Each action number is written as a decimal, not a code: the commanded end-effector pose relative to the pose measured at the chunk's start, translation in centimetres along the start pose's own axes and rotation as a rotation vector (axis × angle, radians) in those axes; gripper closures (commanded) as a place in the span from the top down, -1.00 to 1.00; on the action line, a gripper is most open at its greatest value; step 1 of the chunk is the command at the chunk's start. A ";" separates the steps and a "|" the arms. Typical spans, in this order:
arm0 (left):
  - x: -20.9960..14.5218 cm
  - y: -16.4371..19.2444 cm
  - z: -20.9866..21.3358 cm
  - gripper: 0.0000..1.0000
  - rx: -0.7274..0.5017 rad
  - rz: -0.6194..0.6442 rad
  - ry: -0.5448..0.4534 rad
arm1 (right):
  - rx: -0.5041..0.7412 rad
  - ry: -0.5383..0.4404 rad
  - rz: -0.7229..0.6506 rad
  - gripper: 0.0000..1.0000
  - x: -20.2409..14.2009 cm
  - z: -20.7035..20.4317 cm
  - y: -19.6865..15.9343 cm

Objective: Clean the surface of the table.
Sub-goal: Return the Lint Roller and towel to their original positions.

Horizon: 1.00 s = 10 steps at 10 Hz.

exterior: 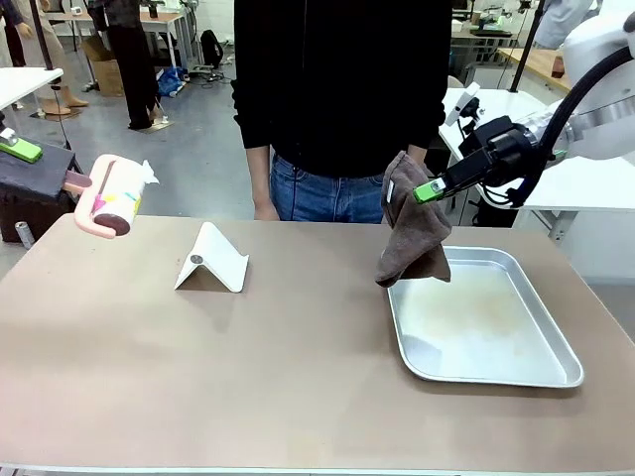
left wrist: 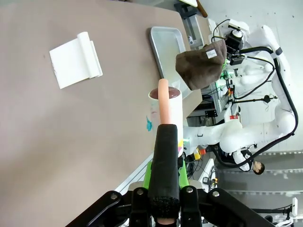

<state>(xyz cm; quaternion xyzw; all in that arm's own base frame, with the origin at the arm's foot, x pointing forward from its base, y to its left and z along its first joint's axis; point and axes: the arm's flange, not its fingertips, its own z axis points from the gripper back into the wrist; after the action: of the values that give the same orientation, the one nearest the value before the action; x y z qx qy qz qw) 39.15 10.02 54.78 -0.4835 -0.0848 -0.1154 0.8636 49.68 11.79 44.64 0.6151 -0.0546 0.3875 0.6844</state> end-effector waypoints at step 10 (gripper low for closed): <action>7.3 -0.8 -12.0 -0.56 0.107 0.017 0.142 | -0.171 0.251 0.052 -0.89 7.4 -10.5 -6.6</action>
<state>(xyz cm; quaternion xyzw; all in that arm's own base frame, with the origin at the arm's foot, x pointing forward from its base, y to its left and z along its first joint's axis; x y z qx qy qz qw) 45.72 -0.86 50.49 -0.4350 -0.0277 -0.1424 0.8887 53.63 24.30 40.84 0.5148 -0.0339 0.4752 0.7127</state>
